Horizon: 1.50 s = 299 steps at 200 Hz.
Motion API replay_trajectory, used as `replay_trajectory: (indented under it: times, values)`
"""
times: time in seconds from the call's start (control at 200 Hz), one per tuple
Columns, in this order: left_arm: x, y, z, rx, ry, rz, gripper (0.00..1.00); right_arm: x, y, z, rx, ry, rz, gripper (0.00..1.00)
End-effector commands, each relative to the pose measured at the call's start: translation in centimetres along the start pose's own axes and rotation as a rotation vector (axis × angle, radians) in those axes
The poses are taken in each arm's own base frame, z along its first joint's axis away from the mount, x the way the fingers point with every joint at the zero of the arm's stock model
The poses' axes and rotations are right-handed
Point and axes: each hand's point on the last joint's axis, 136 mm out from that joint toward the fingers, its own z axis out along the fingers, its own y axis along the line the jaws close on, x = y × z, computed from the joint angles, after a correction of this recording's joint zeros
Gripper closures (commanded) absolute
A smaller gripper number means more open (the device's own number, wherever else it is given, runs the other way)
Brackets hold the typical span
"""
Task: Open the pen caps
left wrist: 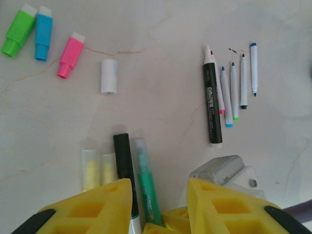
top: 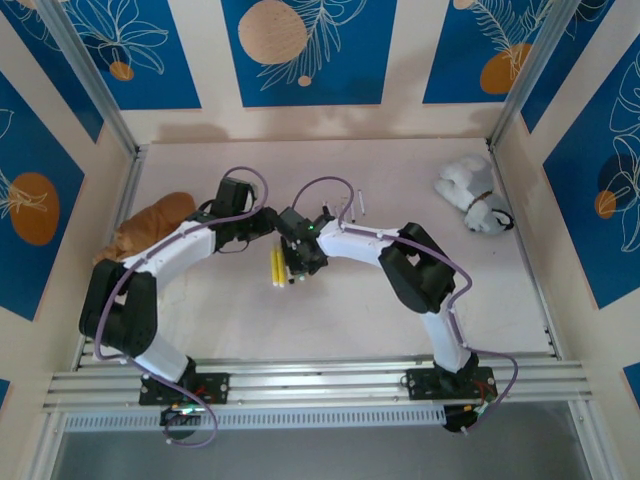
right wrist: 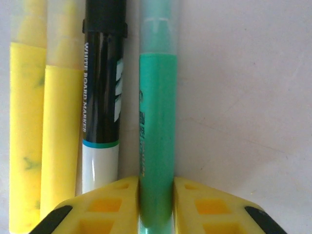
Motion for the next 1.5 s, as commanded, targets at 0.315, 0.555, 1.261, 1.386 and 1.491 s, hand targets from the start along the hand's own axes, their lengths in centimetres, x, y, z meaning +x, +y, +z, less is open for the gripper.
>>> replay_trajectory:
  times: [0.315, 0.555, 1.261, 1.386, 1.491]
  values:
    - [1.4, -1.8, 2.4, 0.037, 0.067, 0.015, 0.68, -0.3, -4.2, -4.8, 0.015, -0.109, 0.036, 1.0]
    - [1.4, -4.5, 2.2, 0.062, 0.073, 0.053, 0.6, -0.3, -3.3, -11.4, -0.328, -0.219, 0.034, 1.0]
    - [1.6, -10.4, 2.2, 0.215, 0.049, 0.008, 0.51, -0.8, -2.7, -13.5, -0.468, -0.24, 0.068, 1.0]
    - [1.8, -10.4, 2.4, 0.219, 0.058, 0.009, 0.51, -1.0, -2.0, -13.5, -0.485, -0.24, 0.062, 1.0]
    - [1.9, -10.3, 2.4, 0.22, 0.053, -0.005, 0.51, -1.3, -2.2, -12.7, -0.432, -0.21, 0.072, 1.0]
